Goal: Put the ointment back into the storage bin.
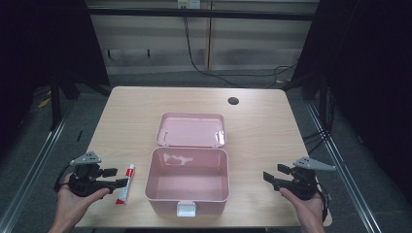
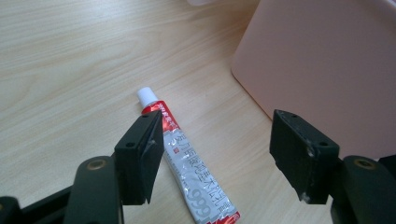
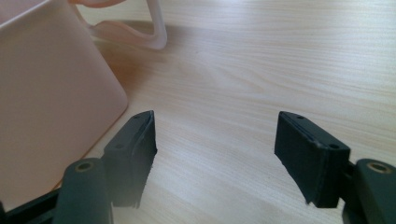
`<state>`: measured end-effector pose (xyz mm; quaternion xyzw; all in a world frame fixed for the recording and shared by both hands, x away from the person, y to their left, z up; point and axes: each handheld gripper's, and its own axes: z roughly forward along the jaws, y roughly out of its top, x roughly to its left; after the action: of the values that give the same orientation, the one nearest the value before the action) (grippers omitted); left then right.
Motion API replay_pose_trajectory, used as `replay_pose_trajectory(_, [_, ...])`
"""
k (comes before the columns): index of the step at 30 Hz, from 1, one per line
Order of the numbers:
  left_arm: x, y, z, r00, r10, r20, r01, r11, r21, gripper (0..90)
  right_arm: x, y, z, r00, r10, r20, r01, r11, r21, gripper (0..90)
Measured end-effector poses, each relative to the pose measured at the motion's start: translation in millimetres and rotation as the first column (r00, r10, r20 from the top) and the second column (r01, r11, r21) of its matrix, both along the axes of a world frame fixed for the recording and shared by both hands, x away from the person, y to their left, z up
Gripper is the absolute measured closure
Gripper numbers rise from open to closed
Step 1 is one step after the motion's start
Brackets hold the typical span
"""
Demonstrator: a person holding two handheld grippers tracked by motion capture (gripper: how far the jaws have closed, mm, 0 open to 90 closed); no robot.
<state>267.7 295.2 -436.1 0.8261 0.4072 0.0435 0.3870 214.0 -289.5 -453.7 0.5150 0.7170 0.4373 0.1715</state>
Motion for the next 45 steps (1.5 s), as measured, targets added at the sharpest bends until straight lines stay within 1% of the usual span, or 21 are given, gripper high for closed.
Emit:
replay_pose_trajectory(8, [0.7,0.3,0.9,0.9997,-0.014,-0.018,0.014,0.9999,0.009,36.0,-6.6,10.4,5.2,0.9996,0.02,0.019,-0.02,1.0,0.002,27.0])
replay_pose_trajectory(11, [1.0,3.2,3.9,0.9994,-0.013,-0.032,0.012,0.9999,-0.012,44.9,-7.6,11.2,5.7,0.9995,0.027,0.018,-0.027,1.0,0.007,26.5])
replay_pose_trajectory(13, [1.3,3.4,4.6,0.999,-0.018,-0.04,0.018,0.9997,-0.016,42.8,-8.4,11.9,6.2,0.9994,0.028,0.019,-0.028,1.0,0.005,26.4])
replay_pose_trajectory(14, [1.2,2.7,7.1,0.9984,-0.04,-0.04,0.039,0.9992,-0.011,40.9,-9.2,13.3,7.0,0.9985,0.048,0.028,-0.048,0.999,0.016,24.4])
replay_pose_trajectory(17, [1.3,2.0,9.0,0.9986,-0.036,-0.04,0.036,0.9994,0.003,35.7,-9.9,16.0,9.0,0.9962,0.071,0.051,-0.072,0.997,0.019,23.7])
replay_pose_trajectory(18, [0.9,0.9,12.1,0.998,-0.049,-0.04,0.05,0.9986,0.016,35.7,-10.9,19.9,10.4,0.9935,0.094,0.065,-0.095,0.995,0.015,23.2])
replay_pose_trajectory(21, [0.8,-1.7,18.4,0.9981,-0.043,-0.044,0.045,0.998,0.045,37.8,-11.1,22.6,10.0,0.9921,0.112,0.056,-0.113,0.993,0.019,23.2])
replay_pose_trajectory(22, [0.8,-1.7,18.4,0.9981,-0.043,-0.044,0.045,0.998,0.045,38.8,-11.1,22.6,10.0,0.9921,0.112,0.056,-0.113,0.993,0.019,23.2])
replay_pose_trajectory(23, [2.6,-2.8,22.4,0.9977,-0.046,-0.049,0.05,0.9966,0.065,39.0,-11.4,22.5,10.3,0.993,0.103,0.058,-0.104,0.995,0.014,23.7])
replay_pose_trajectory(24, [4.2,-4.6,24.2,0.9969,-0.054,-0.057,0.057,0.9964,0.062,39.0,-11.5,22.0,10.4,0.9932,0.1,0.059,-0.101,0.995,0.016,24.1])
replay_pose_trajectory(27, [6.7,-7.6,27.3,0.9978,-0.048,-0.046,0.051,0.9965,0.066,39.7,-11.4,19.7,10.4,0.9941,0.089,0.062,-0.09,0.996,0.019,24.1])
replay_pose_trajectory(28, [11.6,-10.7,30.5,0.9967,-0.057,-0.057,0.063,0.9932,0.098,39.6,-11.5,18.8,10.6,0.9943,0.085,0.064,-0.086,0.996,0.022,24.3])
replay_pose_trajectory(30, [15.8,-13.0,32.8,0.9965,-0.054,-0.064,0.06,0.993,0.102,39.6,-11.7,18.1,10.4,0.995,0.079,0.061,-0.08,0.997,0.019,24.5])
replay_pose_trajectory(33, [23.5,-16.5,34.9,0.9935,-0.054,-0.1,0.067,0.9894,0.129,40.1,-11.8,18.8,9.9,0.9948,0.084,0.057,-0.086,0.996,0.019,24.5])
replay_pose_trajectory(34, [23.5,-16.5,34.9,0.9935,-0.054,-0.1,0.067,0.9894,0.129,41.9,-11.7,19.3,9.9,0.9946,0.087,0.056,-0.088,0.996,0.02,24.6])
replay_pose_trajectory(35, [26.5,-17.6,35.1,0.9913,-0.062,-0.116,0.079,0.9854,0.151,41.9,-11.7,19.3,9.9,0.9946,0.087,0.056,-0.088,0.996,0.02,24.6])
replay_pose_trajectory(36, [32.6,-19.5,34.3,0.9853,-0.072,-0.155,0.1,0.9789,0.178,43.6,-11.4,20.1,9.5,0.9941,0.095,0.052,-0.096,0.995,0.022,24.7])
replay_pose_trajectory(38, [36.8,-21.9,32.4,0.9816,-0.066,-0.179,0.103,0.9733,0.205,43.7,-11.3,20.5,9.3,0.9944,0.094,0.049,-0.095,0.995,0.022,23.2])
replay_pose_trajectory(41, [40.3,-22.7,29.5,0.9782,-0.069,-0.196,0.111,0.9711,0.212,44.9,-10.6,20.0,8.7,0.9949,0.094,0.035,-0.095,0.995,0.026,22.7])
replay_pose_trajectory(42, [41.9,-24.1,25.7,0.9771,-0.061,-0.204,0.109,0.967,0.231,45.4,-10.6,19.8,8.2,0.9953,0.093,0.027,-0.094,0.995,0.026,22.6])
replay_pose_trajectory(45, [43.7,-24.8,19.5,0.9736,-0.037,-0.225,0.09,0.9687,0.231,47.4,-10.0,20.3,7.8,0.995,0.097,0.027,-0.097,0.995,0.025,22.7])
